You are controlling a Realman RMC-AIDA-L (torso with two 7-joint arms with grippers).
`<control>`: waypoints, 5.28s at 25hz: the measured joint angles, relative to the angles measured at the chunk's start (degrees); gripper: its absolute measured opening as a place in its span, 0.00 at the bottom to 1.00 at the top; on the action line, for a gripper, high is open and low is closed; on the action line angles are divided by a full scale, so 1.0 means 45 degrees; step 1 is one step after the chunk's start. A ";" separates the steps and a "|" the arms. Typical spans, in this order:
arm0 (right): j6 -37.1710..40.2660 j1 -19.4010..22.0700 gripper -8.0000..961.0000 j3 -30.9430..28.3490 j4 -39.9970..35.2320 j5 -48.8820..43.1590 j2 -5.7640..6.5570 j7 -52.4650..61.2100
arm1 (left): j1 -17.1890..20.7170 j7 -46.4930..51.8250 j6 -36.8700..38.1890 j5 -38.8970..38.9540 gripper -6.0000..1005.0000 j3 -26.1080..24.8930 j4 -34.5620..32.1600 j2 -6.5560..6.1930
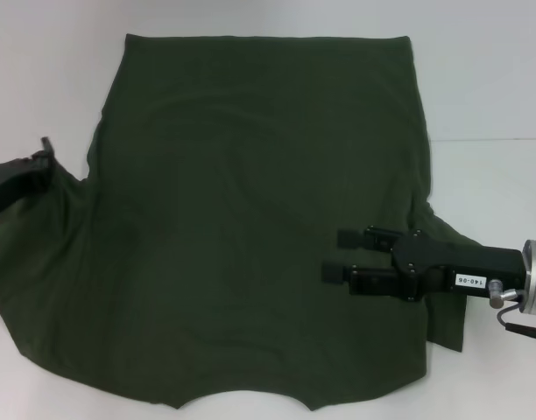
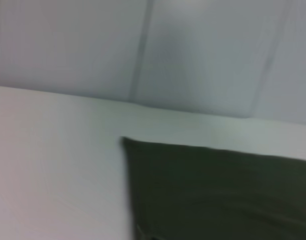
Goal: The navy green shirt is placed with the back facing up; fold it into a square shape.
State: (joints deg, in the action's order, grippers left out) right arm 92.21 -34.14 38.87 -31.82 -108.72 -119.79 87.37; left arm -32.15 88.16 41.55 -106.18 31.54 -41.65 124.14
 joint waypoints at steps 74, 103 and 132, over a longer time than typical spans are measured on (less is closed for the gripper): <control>-0.4397 0.1582 0.92 -0.0399 0.0203 -0.0766 0.1437 0.8454 | 0.0487 -0.4975 0.9153 0.0209 0.77 0.3646 0.2940 0.0035; -0.5021 0.1494 0.85 0.0216 0.0885 -0.0780 0.1372 0.8530 | 0.0311 -0.5013 0.8774 0.0194 0.77 0.3655 0.2963 -0.0010; -0.6686 0.1323 0.53 -0.0140 0.1017 -0.0553 0.0584 0.7795 | 0.0401 -0.4981 0.8775 0.0198 0.77 0.3557 0.2985 -0.0009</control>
State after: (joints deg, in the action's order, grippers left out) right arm 62.12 -28.18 38.23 -27.24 -111.21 -117.16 122.45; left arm -30.34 65.74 81.04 -105.29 47.55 -28.21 124.10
